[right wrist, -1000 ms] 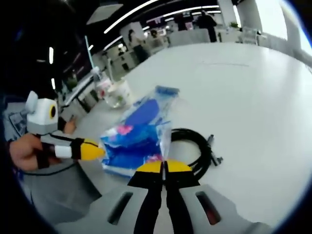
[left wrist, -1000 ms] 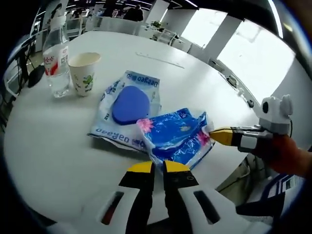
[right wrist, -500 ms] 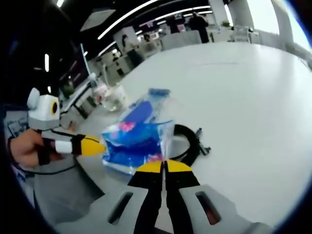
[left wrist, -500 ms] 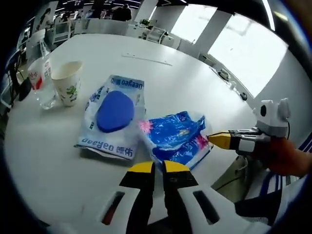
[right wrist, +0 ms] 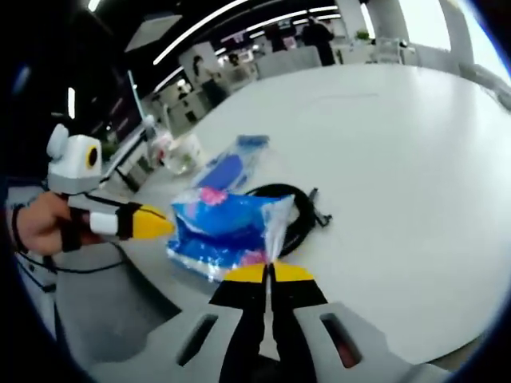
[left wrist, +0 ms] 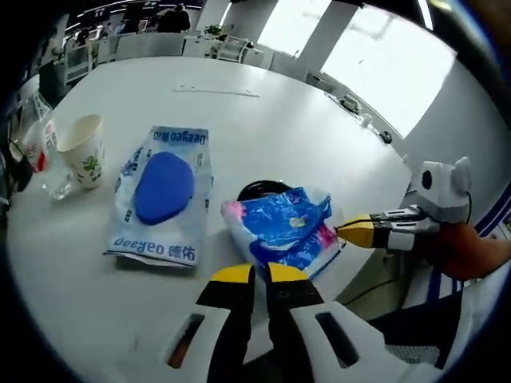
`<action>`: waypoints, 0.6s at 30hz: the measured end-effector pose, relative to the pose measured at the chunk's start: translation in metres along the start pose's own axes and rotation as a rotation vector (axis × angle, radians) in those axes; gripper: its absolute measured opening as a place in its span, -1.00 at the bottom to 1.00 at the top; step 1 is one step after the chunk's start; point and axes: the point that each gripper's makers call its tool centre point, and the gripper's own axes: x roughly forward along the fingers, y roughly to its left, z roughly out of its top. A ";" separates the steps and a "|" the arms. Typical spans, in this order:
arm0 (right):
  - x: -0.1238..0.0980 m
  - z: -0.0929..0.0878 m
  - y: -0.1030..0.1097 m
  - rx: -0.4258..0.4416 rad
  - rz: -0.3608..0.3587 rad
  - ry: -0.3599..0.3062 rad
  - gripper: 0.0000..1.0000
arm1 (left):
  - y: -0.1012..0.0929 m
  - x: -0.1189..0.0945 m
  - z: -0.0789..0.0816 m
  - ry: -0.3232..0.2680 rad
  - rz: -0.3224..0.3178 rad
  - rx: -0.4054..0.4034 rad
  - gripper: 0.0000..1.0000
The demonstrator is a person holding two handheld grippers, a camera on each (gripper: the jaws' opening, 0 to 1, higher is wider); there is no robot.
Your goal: Arrange the tabletop items into an orderly group along one side of the table until the central work area is clear of visible clutter.
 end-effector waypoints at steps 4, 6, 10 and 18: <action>-0.003 0.001 -0.005 -0.006 -0.018 -0.007 -1.00 | -0.005 0.005 0.000 0.015 -0.011 0.028 -0.96; -0.005 0.003 -0.008 -0.008 -0.021 -0.013 -1.00 | -0.007 0.008 0.002 0.015 -0.013 0.045 -0.96; -0.007 0.005 -0.016 -0.013 -0.035 -0.021 -1.00 | -0.011 0.016 0.006 0.026 -0.027 0.059 -0.96; -0.007 0.020 -0.037 0.024 -0.066 -0.052 -1.00 | -0.015 0.034 0.030 0.029 -0.060 0.091 -0.96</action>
